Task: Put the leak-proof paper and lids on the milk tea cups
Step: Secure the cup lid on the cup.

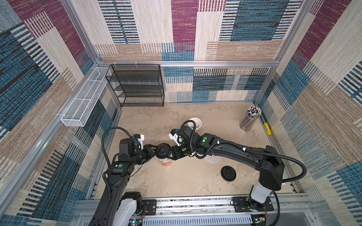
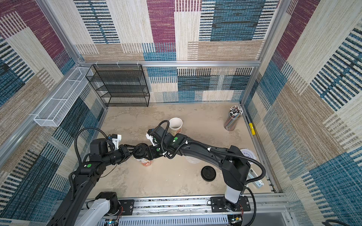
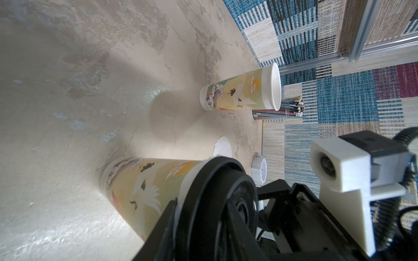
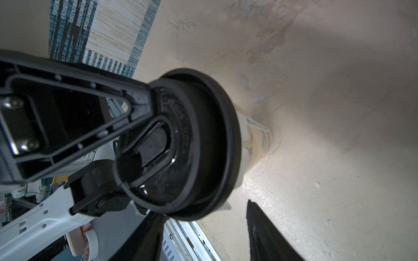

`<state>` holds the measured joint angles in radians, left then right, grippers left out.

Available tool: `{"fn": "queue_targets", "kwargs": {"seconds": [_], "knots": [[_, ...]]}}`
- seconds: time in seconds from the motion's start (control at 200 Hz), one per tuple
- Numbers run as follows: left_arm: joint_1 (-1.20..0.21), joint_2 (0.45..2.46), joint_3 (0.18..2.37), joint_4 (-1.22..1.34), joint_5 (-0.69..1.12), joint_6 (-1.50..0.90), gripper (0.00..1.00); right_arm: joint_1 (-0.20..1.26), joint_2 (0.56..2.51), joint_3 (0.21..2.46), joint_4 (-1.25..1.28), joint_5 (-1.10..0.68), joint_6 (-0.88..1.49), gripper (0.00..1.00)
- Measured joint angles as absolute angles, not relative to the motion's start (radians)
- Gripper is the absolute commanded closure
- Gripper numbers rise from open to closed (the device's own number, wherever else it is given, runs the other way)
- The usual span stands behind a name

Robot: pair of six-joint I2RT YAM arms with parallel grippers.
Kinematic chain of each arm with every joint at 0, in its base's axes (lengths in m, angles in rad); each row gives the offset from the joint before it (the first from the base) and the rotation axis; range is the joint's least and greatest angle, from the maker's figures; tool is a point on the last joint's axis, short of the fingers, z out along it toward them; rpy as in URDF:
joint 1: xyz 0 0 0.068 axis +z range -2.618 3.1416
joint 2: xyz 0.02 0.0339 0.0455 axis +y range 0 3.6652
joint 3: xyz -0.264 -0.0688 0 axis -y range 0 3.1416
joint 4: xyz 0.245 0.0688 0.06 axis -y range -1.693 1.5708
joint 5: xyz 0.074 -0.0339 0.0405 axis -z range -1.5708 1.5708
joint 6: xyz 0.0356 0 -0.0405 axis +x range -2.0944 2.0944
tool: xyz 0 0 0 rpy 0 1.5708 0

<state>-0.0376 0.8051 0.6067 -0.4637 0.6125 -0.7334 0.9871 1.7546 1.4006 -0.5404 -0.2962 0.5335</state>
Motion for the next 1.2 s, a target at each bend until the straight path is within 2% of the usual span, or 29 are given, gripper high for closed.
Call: {"fn": "queue_targets", "kwargs": {"seconds": [0.266,0.361,0.551,0.681,0.862,1.077,1.202], "knots": [[-0.04,0.805,0.607,-0.457,0.601,-0.733,0.64,0.987,1.763,1.394,-0.517,-0.311,0.537,0.4],[-0.04,0.805,0.607,-0.457,0.601,-0.733,0.65,0.987,1.761,1.399,-0.519,-0.315,0.536,0.37],[-0.043,0.807,0.611,-0.463,0.609,-0.735,0.65,0.984,1.666,1.419,-0.561,-0.277,0.509,0.34],[-0.044,0.812,0.615,-0.469,0.609,-0.734,0.65,0.974,1.574,1.444,-0.48,-0.281,0.498,0.38],[-0.046,0.814,0.619,-0.475,0.609,-0.734,0.65,0.944,1.601,1.41,-0.471,-0.271,0.53,0.53],[-0.046,0.811,0.619,-0.476,0.607,-0.734,0.65,0.925,1.633,1.393,-0.464,-0.249,0.591,0.56],[-0.047,0.81,0.618,-0.476,0.606,-0.734,0.65,0.91,1.665,1.388,-0.458,-0.239,0.619,0.62]]}}
